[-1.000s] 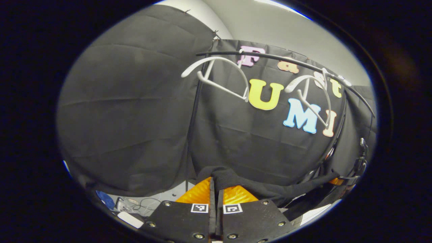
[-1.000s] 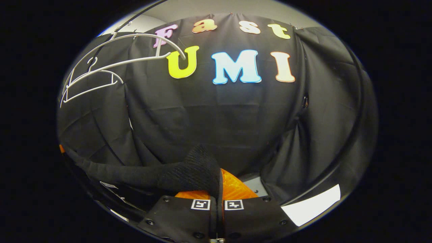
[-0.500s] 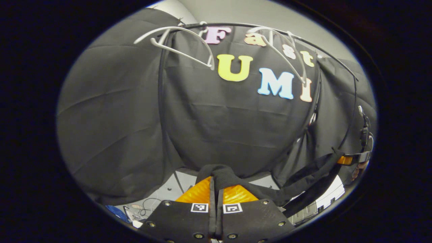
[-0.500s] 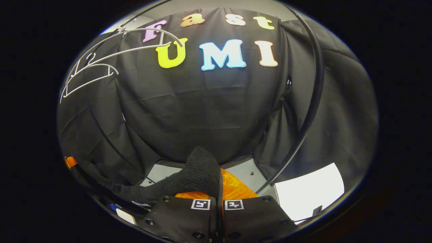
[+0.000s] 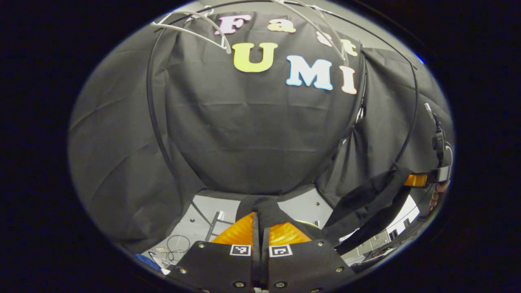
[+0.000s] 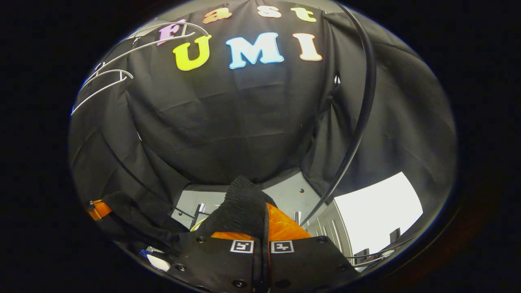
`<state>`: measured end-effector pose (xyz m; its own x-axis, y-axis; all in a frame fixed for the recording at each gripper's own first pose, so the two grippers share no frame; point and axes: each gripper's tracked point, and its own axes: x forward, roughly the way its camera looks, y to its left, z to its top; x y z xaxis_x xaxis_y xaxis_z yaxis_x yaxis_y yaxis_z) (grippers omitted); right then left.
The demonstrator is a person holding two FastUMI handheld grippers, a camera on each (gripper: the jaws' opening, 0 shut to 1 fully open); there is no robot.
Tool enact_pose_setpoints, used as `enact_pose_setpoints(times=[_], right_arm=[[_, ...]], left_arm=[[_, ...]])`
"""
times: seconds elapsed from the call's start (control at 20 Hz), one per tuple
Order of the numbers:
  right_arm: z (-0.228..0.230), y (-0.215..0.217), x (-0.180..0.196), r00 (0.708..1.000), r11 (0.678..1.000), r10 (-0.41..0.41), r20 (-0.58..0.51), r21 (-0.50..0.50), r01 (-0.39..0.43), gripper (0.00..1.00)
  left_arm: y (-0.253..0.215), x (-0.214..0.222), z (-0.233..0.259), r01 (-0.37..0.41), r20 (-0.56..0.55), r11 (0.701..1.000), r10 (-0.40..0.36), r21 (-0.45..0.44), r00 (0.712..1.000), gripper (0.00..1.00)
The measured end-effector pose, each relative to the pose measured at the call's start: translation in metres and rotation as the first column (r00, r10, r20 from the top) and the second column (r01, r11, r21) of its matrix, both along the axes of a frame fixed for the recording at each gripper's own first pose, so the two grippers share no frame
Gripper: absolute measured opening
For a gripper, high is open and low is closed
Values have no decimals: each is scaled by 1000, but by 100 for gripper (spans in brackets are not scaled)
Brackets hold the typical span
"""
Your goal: Grasp the clothes on the hanger with both hands and then place them into the laundry hamper below.
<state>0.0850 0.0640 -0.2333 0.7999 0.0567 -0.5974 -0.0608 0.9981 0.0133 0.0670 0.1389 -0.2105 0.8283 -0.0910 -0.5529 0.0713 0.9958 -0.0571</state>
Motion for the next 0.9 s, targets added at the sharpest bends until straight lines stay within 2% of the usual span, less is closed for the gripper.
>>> enact_pose_setpoints(times=[0.15,0.3,0.6,0.9], right_arm=[[-33,0,-3,996,997,-52,-75,46,56,2],[-61,5,-11,988,996,-62,-138,60,71,0],[-107,20,-14,978,997,-43,-204,51,54,2],[-140,33,-12,971,999,-13,-241,47,25,0]], left_arm=[[-8,-2,-18,16,-57,1000,-15,9,998,1],[-11,1,-49,21,-103,999,-18,28,995,2],[-15,8,-114,72,-197,995,-57,72,979,2],[-19,5,-148,69,-237,995,-52,65,970,2]])
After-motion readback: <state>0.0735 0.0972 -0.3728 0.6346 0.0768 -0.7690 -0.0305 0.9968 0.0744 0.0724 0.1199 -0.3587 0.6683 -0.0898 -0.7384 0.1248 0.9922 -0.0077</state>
